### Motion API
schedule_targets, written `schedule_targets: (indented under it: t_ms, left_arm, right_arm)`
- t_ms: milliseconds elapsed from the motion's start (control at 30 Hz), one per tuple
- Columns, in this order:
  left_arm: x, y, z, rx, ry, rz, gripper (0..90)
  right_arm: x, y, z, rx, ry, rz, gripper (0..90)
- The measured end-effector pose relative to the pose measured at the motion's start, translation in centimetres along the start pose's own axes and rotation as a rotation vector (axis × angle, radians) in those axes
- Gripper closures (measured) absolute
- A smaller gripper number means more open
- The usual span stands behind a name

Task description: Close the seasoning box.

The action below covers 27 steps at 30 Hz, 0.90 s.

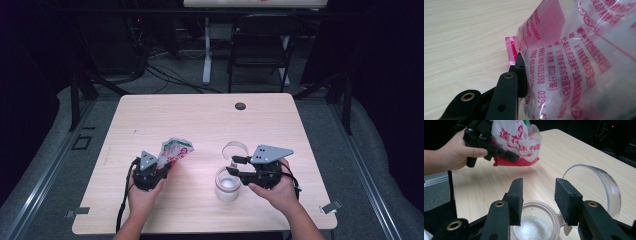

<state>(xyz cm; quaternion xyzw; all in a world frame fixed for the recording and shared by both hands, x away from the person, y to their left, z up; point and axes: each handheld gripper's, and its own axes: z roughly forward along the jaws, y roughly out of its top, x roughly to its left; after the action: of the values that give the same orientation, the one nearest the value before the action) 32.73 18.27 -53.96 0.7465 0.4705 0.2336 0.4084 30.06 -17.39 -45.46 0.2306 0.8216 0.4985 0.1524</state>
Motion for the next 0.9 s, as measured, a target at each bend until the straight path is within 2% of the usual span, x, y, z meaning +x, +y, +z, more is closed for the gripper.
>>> schedule_targets:
  t_ms: [333, 533, 667, 900]
  left_arm:
    - [2.3, -0.1, -0.4, 0.000, 0.103, -0.041, 72.0]
    - [3.7, -0.4, -0.9, 0.005, 0.175, -0.043, 71.9]
    - [4.5, -0.7, -1.1, 0.008, 0.193, -0.077, 71.9]
    - [5.6, -0.9, -0.8, 0.028, 0.255, -0.099, 71.9]
  right_arm:
    - [-0.4, -0.1, -0.5, -0.019, -0.012, 0.017, 58.7]
    - [-0.3, -0.1, -0.6, -0.022, -0.017, 0.013, 58.7]
    - [-0.3, -0.1, -0.5, -0.019, -0.018, 0.013, 58.6]
    - [-0.2, 0.0, -0.7, -0.023, -0.015, 0.007, 58.5]
